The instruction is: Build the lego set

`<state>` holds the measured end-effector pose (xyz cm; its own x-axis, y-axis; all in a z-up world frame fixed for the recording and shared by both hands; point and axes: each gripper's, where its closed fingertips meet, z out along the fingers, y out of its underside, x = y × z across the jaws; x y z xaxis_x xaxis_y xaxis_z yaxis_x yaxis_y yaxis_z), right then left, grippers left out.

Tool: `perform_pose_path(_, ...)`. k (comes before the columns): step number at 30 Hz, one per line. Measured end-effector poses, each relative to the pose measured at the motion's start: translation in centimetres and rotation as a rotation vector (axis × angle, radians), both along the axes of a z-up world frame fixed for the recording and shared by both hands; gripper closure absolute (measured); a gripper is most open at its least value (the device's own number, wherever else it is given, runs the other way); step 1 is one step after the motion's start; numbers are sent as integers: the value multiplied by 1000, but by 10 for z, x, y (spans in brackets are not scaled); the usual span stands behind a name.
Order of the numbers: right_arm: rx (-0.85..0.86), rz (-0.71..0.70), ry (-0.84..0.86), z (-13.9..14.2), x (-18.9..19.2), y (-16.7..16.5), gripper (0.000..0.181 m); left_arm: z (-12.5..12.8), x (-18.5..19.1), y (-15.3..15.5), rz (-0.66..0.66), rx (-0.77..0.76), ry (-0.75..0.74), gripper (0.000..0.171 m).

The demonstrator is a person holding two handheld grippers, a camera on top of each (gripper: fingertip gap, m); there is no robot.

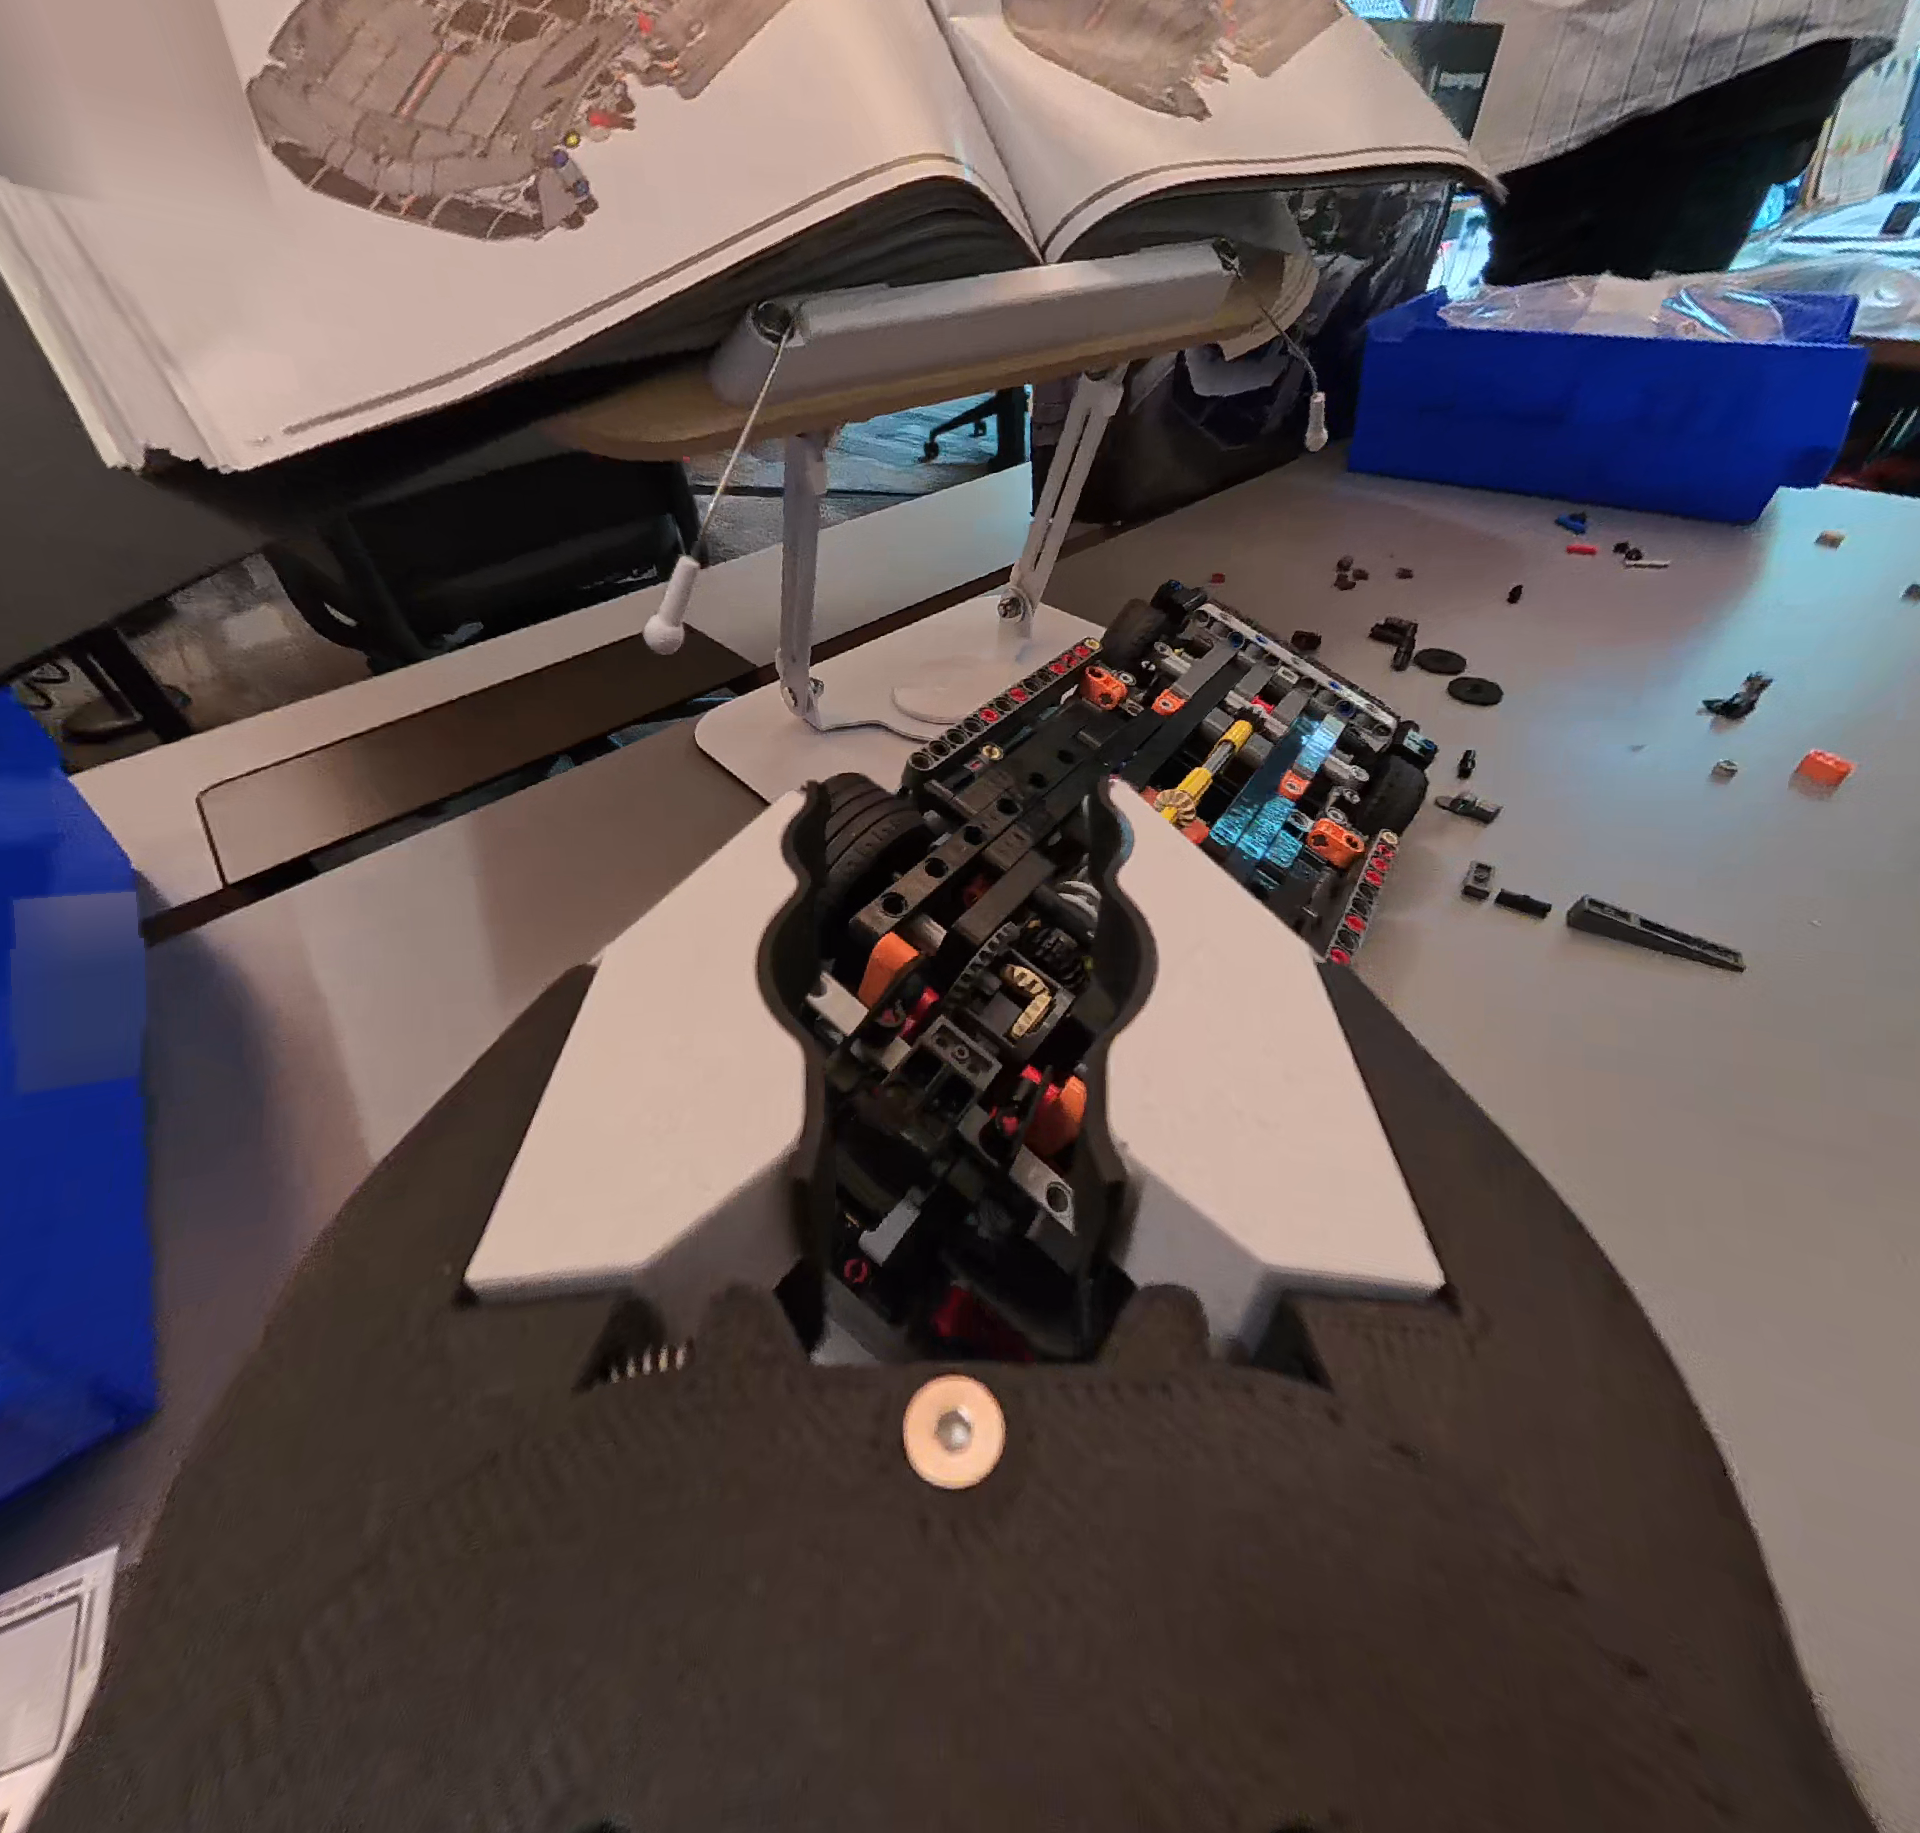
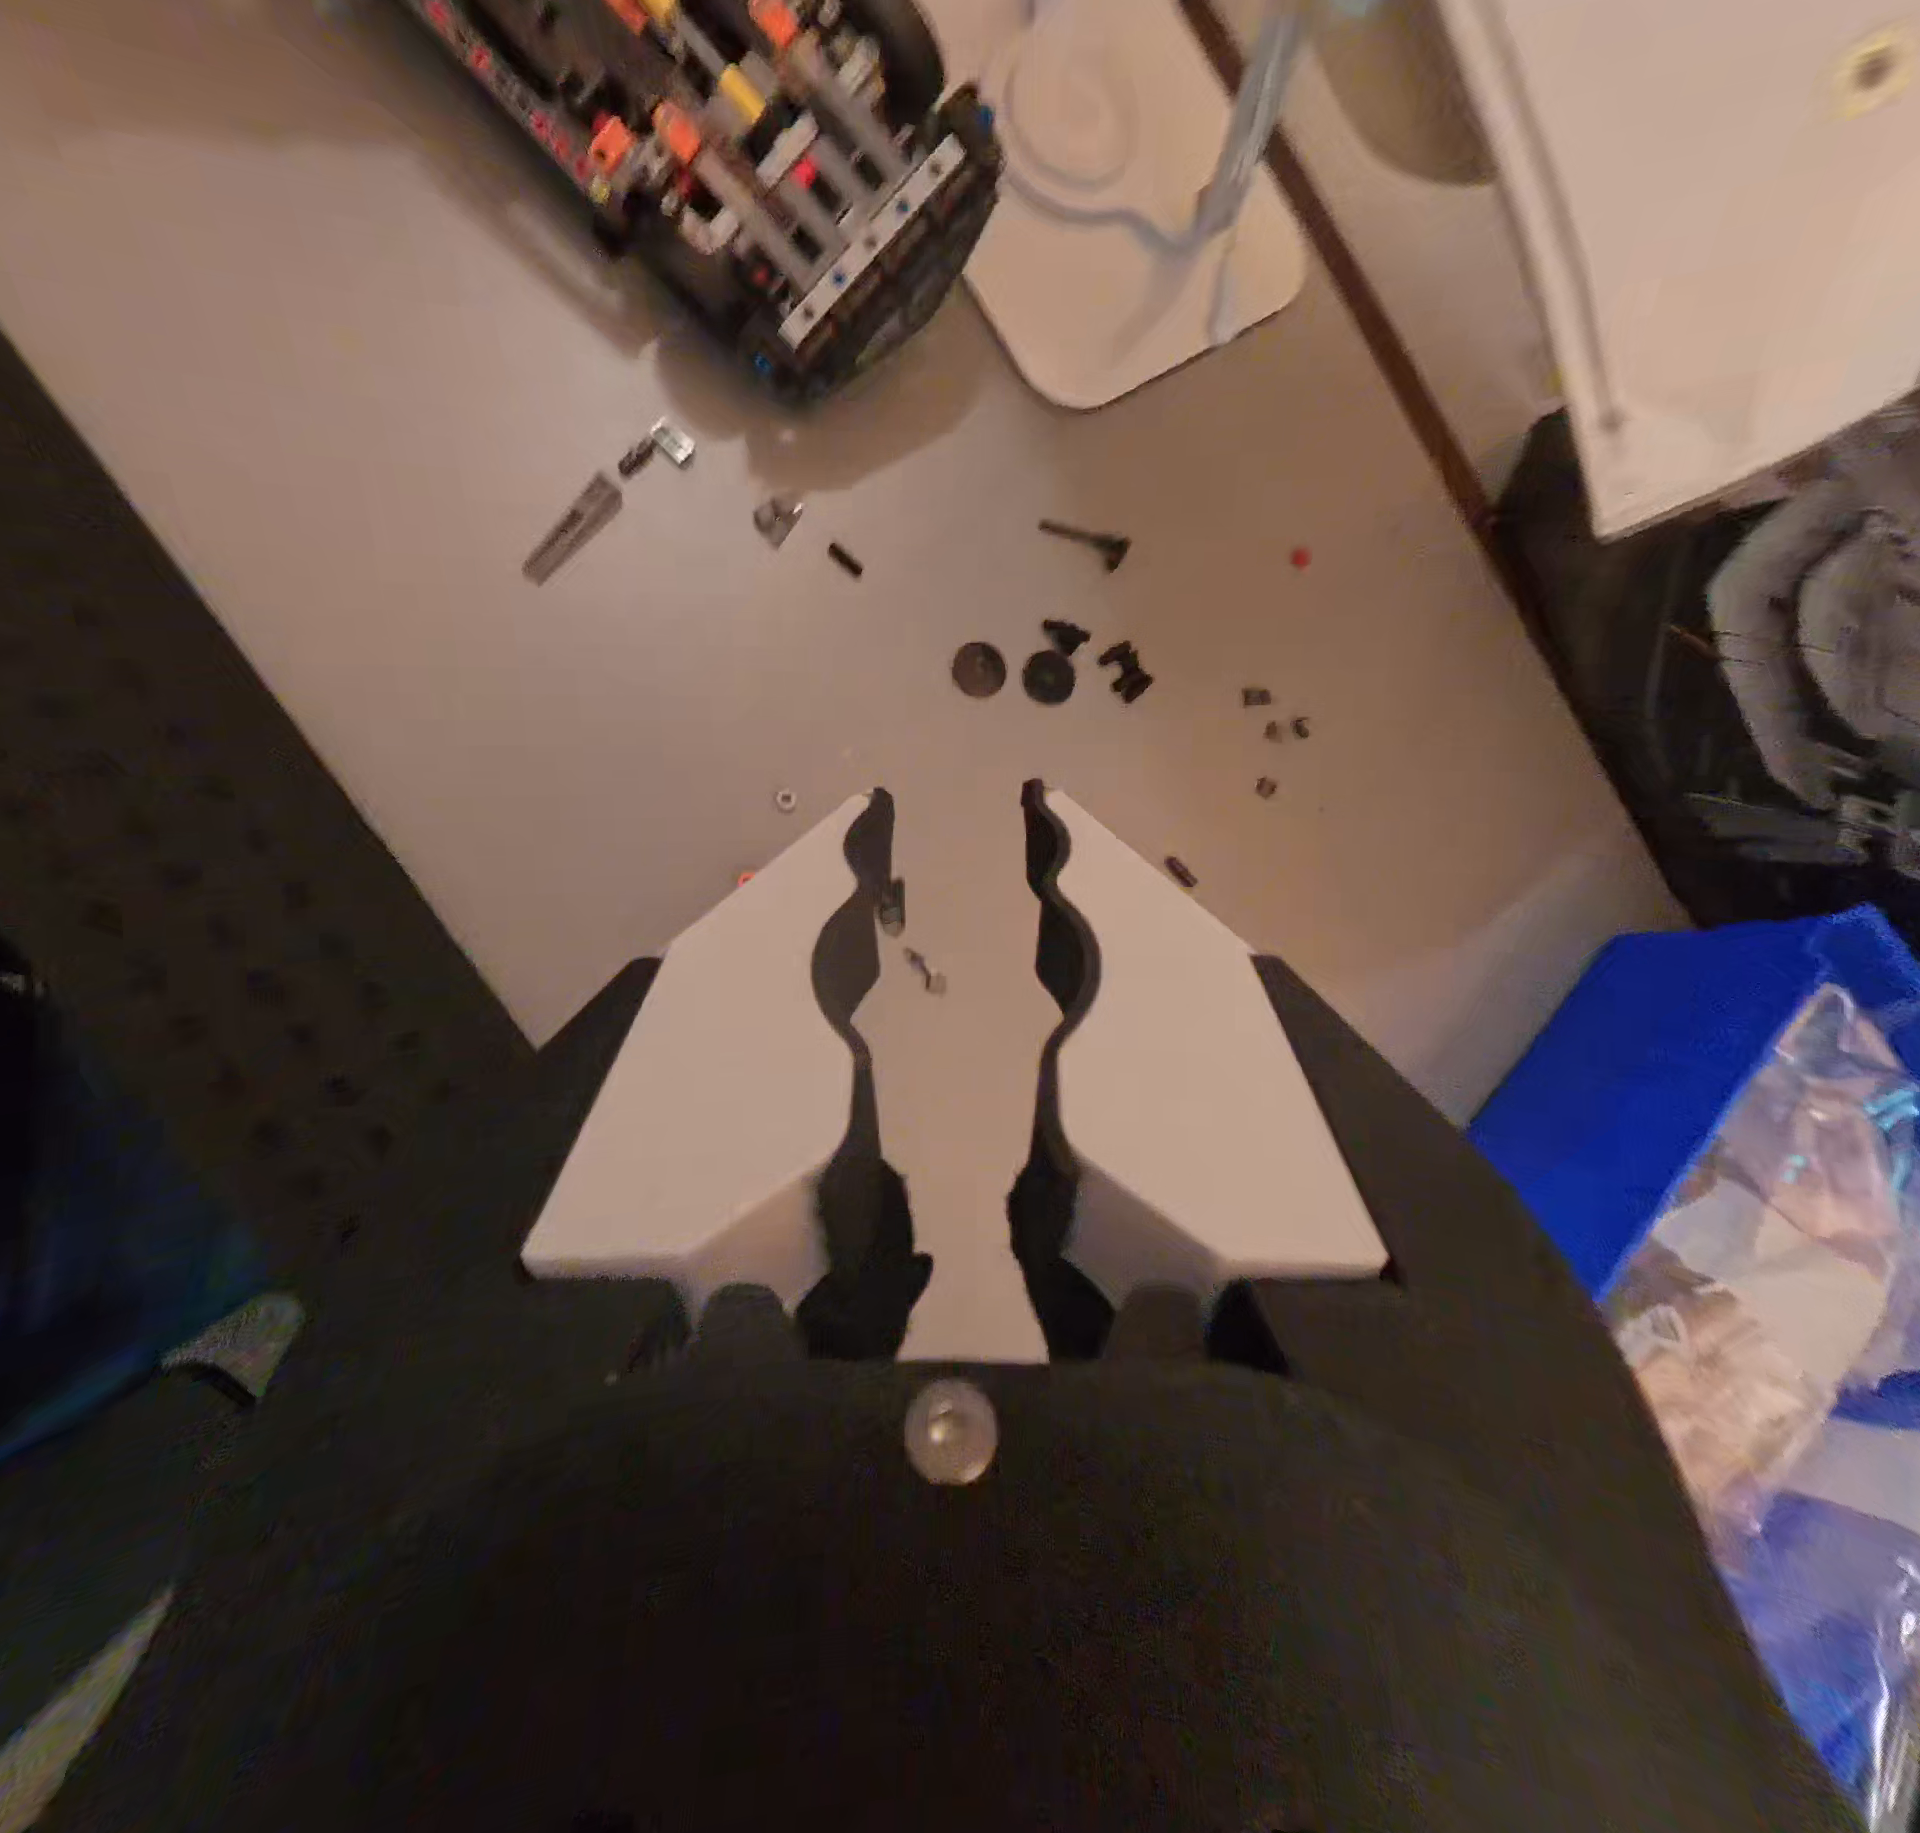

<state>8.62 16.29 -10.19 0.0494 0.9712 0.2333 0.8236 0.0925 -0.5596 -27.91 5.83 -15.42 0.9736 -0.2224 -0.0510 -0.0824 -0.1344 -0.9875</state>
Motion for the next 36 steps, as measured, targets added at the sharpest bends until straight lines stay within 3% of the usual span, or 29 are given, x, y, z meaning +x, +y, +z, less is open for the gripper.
perform_pose_path(9, -144, 225, -314, -131, 18, 8, 160, -11, 1, 5, -3, -26, -13, 125)
perform_pose_path(14, -186, 264, -414, -169, 24, 11, 158, -15, 2, 6, -4, -45, 5, 125)
perform_pose_path(18, -193, 258, -416, -176, 23, 16, 172, -15, 3, 7, -5, -49, 21, 125)
perform_pose_path(24, -125, 217, -380, -176, -4, 47, 173, -17, 5, 8, -12, -62, 36, 126)
perform_pose_path(26, -131, 208, -351, -175, -16, 55, 170, -21, 5, 9, -12, -74, 44, 126)
perform_pose_path(27, -137, 196, -353, -175, -18, 57, 158, -21, 5, 9, -10, -73, 44, 126)
perform_pose_path(29, -161, 192, -380, -170, -11, 57, 140, -20, 3, 8, -5, -70, 37, 126)
perform_pose_path(33, -230, 283, -404, -159, 21, 34, 150, -16, 1, 7, -1, -55, 23, 126)
perform_pose_path(36, -257, 298, -462, -167, 48, 25, 152, -13, 5, 7, -10, -48, 31, 126)
